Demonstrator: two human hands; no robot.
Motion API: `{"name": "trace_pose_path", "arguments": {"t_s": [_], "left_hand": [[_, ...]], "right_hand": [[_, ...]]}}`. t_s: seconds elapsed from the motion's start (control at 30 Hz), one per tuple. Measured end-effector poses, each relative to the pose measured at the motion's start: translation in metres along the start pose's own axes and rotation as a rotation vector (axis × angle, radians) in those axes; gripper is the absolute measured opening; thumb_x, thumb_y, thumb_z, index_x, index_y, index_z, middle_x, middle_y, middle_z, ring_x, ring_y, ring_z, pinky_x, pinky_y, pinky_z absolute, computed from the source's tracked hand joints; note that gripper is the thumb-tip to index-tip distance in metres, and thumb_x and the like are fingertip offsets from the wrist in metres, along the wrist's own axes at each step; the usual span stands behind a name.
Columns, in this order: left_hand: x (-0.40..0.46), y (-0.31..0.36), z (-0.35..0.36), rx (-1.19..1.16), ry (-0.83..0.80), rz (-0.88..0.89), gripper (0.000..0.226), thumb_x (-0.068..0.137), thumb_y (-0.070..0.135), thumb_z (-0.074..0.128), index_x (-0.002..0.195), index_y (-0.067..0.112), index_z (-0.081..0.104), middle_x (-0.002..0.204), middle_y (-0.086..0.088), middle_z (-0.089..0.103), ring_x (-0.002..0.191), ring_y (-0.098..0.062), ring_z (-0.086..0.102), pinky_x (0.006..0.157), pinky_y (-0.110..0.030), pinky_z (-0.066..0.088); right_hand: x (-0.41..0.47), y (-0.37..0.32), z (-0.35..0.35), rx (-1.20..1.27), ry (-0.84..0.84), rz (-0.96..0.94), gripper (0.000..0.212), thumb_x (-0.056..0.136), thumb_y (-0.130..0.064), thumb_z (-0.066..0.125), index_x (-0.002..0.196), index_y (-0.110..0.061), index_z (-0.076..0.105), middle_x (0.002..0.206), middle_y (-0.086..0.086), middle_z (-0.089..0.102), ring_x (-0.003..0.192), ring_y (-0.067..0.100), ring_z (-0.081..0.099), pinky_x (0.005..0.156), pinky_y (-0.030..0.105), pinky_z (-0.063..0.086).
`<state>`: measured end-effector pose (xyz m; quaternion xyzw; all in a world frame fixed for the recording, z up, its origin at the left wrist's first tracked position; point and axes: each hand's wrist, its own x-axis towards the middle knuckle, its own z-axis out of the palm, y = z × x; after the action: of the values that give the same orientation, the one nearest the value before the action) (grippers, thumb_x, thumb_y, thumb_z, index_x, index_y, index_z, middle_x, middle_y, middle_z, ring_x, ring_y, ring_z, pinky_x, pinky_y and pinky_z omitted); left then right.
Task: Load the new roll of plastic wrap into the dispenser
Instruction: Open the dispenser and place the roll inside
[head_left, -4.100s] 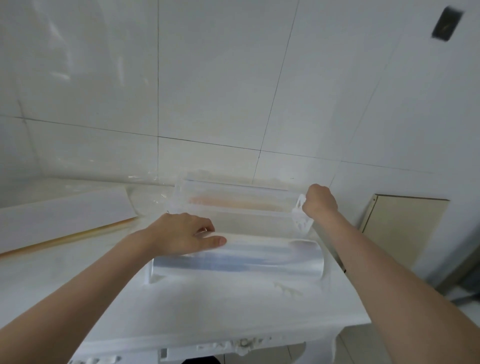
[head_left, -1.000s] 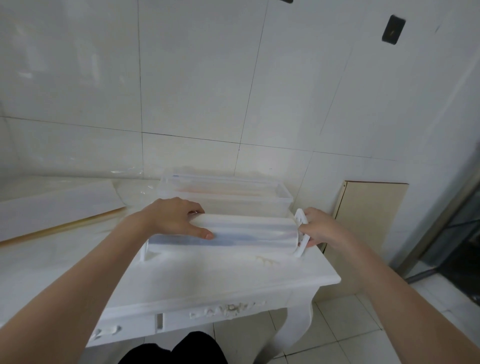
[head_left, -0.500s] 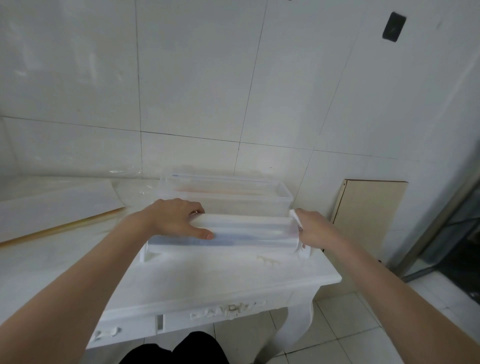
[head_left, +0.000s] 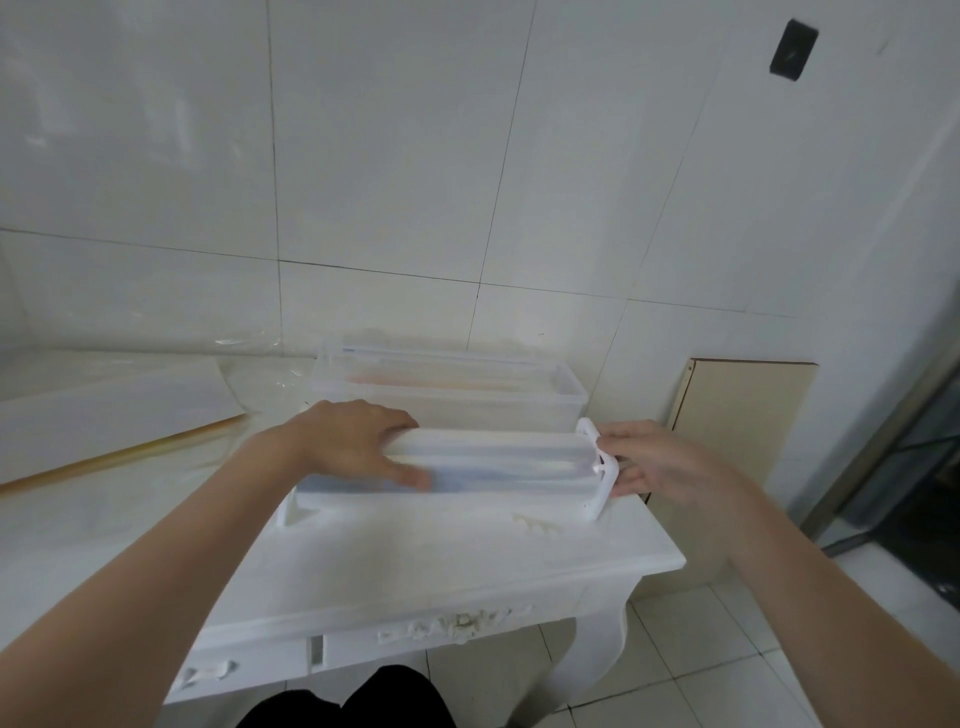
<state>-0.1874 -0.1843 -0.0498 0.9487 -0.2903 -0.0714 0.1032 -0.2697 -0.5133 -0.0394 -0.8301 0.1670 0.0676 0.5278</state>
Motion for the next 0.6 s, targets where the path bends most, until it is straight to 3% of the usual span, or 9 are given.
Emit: {"name": "trace_pose_path", "arguments": {"t_s": [0.1,0.2,0.33,0.43,0.5,0.57,0.6], "left_hand": [[-0.003,0.001,0.002,-0.197,0.202,0.013,0.06,0.076,0.077,0.035,0.105,0.033,0.064,0.105,0.019,0.063,0.1,-0.008,0.057,0.086,-0.029,0.044],[0.002,-0.005,0.007,-0.207,0.554,-0.077,0.036,0.094,0.039,0.045,0.085,0.012,0.068,0.092,-0.002,0.065,0.088,-0.023,0.061,0.078,-0.036,0.049],[0.004,-0.01,0.011,-0.311,0.821,-0.284,0.02,0.09,0.017,0.052,0.092,0.006,0.068,0.099,-0.012,0.063,0.098,-0.032,0.058,0.083,-0.041,0.049],[0.0,-0.007,0.009,-0.519,0.883,-0.533,0.029,0.091,0.018,0.051,0.115,0.004,0.058,0.119,-0.017,0.054,0.116,-0.036,0.047,0.095,-0.044,0.042],[-0.005,-0.008,0.003,-0.762,0.838,-0.673,0.037,0.09,0.016,0.051,0.124,0.001,0.05,0.131,-0.02,0.044,0.121,-0.038,0.044,0.103,-0.041,0.036],[-0.009,-0.01,-0.004,-1.018,0.8,-0.752,0.032,0.089,0.012,0.05,0.119,0.001,0.05,0.137,-0.022,0.039,0.109,-0.038,0.05,0.1,-0.04,0.04],[-0.011,-0.014,-0.006,-1.103,0.796,-0.765,0.021,0.088,0.011,0.05,0.107,0.001,0.054,0.136,-0.024,0.041,0.092,-0.035,0.053,0.091,-0.041,0.045]], "right_hand": [[0.005,0.001,0.014,-0.063,0.138,0.021,0.024,0.095,-0.022,0.049,0.099,-0.002,0.062,0.086,0.009,0.059,0.079,0.025,0.062,0.08,0.04,0.058],[0.013,-0.004,0.033,-0.116,0.236,0.052,0.024,0.094,-0.024,0.042,0.076,-0.011,0.051,0.072,0.003,0.048,0.066,0.022,0.048,0.064,0.029,0.045],[0.027,-0.001,0.044,-0.045,0.32,0.087,0.017,0.088,-0.022,0.043,0.077,-0.009,0.048,0.074,0.005,0.047,0.068,0.021,0.042,0.064,0.028,0.033],[0.032,0.003,0.045,0.014,0.333,0.12,0.02,0.08,-0.021,0.049,0.088,-0.003,0.055,0.088,0.012,0.053,0.078,0.028,0.047,0.067,0.03,0.035],[0.032,0.003,0.045,0.04,0.324,0.124,0.017,0.077,-0.02,0.051,0.073,-0.004,0.054,0.09,0.014,0.055,0.086,0.032,0.049,0.074,0.033,0.036],[0.032,0.003,0.044,0.072,0.31,0.128,0.017,0.072,-0.018,0.052,0.061,-0.005,0.052,0.087,0.014,0.055,0.09,0.034,0.05,0.075,0.035,0.036],[0.031,0.003,0.043,0.088,0.301,0.134,0.017,0.073,-0.014,0.052,0.058,-0.005,0.052,0.085,0.014,0.055,0.09,0.033,0.049,0.072,0.034,0.036]]}}
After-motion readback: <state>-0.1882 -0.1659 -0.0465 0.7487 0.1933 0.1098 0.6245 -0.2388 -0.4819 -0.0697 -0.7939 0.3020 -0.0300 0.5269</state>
